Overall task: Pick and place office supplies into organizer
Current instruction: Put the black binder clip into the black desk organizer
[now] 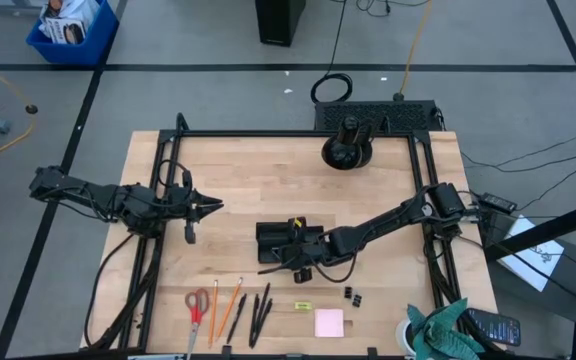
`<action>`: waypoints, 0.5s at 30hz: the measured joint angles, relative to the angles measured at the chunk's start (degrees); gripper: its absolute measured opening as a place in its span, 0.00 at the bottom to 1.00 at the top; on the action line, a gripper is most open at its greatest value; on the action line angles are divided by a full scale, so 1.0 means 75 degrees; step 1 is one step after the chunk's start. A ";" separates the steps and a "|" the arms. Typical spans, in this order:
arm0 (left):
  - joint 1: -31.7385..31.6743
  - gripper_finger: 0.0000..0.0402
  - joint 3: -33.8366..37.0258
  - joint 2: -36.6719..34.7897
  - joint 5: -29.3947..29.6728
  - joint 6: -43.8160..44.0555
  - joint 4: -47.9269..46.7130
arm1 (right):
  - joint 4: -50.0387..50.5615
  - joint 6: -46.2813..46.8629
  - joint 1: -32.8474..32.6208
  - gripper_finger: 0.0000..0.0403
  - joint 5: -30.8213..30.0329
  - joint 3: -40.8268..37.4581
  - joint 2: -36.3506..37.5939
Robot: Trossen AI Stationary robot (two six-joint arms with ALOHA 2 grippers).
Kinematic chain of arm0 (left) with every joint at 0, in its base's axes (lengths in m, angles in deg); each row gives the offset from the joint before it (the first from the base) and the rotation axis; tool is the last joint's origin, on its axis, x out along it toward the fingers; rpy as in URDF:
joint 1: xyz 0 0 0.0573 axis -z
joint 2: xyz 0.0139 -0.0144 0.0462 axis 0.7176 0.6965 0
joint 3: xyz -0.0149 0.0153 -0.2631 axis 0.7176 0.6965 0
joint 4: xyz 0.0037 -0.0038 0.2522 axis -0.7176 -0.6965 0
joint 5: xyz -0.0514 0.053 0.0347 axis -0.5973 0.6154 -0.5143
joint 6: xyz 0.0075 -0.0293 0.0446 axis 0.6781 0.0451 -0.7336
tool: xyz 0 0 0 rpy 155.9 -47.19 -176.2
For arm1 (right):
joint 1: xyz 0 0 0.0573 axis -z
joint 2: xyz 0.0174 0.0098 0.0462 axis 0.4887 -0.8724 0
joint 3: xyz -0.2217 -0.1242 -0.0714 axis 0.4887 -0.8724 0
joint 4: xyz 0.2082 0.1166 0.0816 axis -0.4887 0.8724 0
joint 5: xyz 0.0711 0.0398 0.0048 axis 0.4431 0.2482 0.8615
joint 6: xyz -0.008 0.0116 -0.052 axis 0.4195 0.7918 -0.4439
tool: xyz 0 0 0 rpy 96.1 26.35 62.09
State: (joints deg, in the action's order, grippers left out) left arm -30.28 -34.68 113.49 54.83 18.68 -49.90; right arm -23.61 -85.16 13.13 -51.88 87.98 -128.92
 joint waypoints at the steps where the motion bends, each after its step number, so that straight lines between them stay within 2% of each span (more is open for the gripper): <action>1: 0.0000 0.12 0.0000 -0.0002 0.0000 0.0000 0.0000 | -0.0004 0.0000 0.0001 0.00 0.0013 0.0000 0.0000; 15: 0.0000 0.12 0.0000 -0.0001 0.0002 0.0009 -0.0003 | 0.0029 0.0168 0.0001 0.08 0.0039 0.0000 0.0003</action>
State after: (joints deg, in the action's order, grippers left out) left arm -30.28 -34.68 113.49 54.85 18.75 -49.92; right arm -23.39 -83.90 13.14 -51.58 87.98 -128.90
